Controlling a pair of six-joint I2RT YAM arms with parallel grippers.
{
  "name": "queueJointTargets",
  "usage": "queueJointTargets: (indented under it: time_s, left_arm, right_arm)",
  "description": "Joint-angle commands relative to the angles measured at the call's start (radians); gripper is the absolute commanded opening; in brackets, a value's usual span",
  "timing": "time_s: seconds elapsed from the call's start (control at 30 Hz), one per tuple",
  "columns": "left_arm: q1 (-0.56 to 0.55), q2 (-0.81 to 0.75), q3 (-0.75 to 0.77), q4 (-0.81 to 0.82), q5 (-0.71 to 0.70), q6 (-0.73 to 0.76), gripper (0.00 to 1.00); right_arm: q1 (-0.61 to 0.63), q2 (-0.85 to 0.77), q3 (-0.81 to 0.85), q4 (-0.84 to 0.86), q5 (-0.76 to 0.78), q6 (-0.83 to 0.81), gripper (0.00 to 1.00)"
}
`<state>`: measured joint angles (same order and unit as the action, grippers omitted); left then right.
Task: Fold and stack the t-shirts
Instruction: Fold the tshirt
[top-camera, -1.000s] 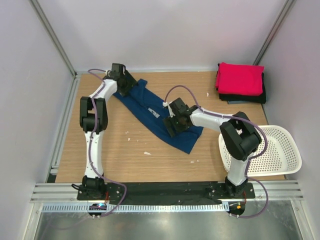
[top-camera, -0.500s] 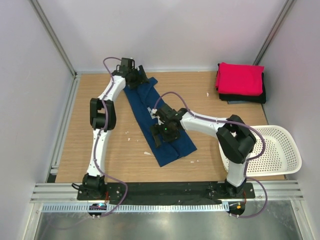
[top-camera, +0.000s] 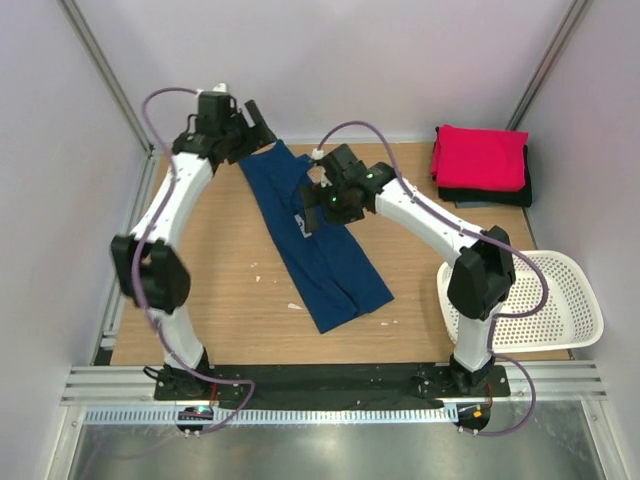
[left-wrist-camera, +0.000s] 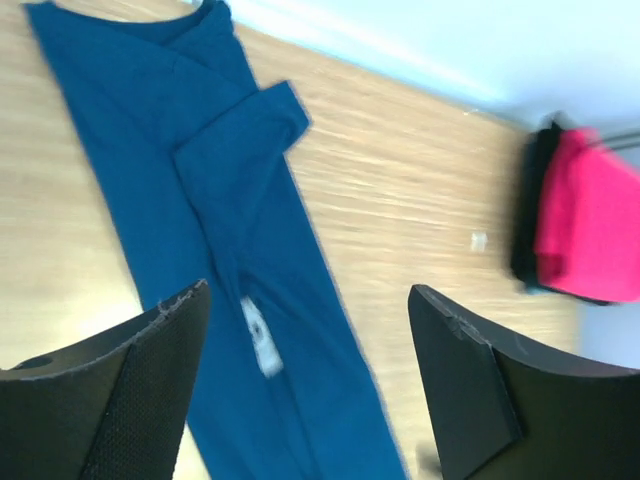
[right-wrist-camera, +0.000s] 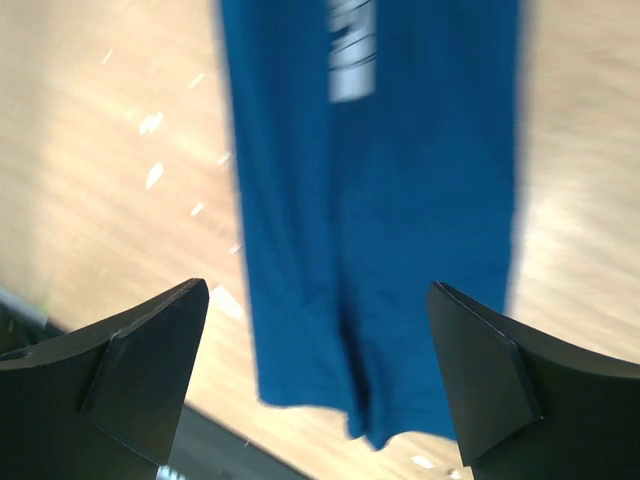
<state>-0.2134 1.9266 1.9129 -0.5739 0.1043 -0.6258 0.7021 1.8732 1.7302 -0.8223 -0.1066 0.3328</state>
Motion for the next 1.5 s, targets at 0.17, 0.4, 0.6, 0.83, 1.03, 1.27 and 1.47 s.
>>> queueJointTargets:
  time_s: [0.17, 0.4, 0.6, 0.83, 1.03, 1.27, 1.47]
  left_arm:
    - [-0.161, -0.518, -0.744, 0.169, -0.156, -0.280, 0.77]
    - [-0.432, -0.511, -0.894, 0.255, -0.290, -0.459, 0.73]
    - [-0.604, -0.253, -0.758, 0.189, -0.347, -0.522, 0.72]
    - [-0.649, -0.155, -0.778, 0.103, -0.387, -0.644, 0.72]
    - [-0.655, -0.091, -0.795, -0.018, -0.379, -0.687, 0.72]
    - [-0.655, -0.213, -0.917, -0.096, -0.434, -0.646, 0.72]
    - [-0.655, -0.334, -0.997, -0.201, -0.462, -0.581, 0.72]
  right_arm:
    - [-0.216, 0.052, 0.002, -0.021, 0.168, -0.031, 0.97]
    - [-0.335, -0.003, -0.173, 0.041, 0.191, 0.025, 0.97]
    - [-0.348, -0.023, -0.198, 0.041, 0.222, 0.006, 0.97]
    - [-0.351, -0.048, -0.238, 0.051, 0.226, -0.009, 0.97]
    - [-0.351, -0.054, -0.261, 0.058, 0.222, 0.003, 0.97]
    - [-0.349, -0.078, -0.311, 0.087, 0.185, 0.032, 0.97]
    - [-0.322, -0.134, -0.391, 0.127, 0.137, 0.061, 0.97]
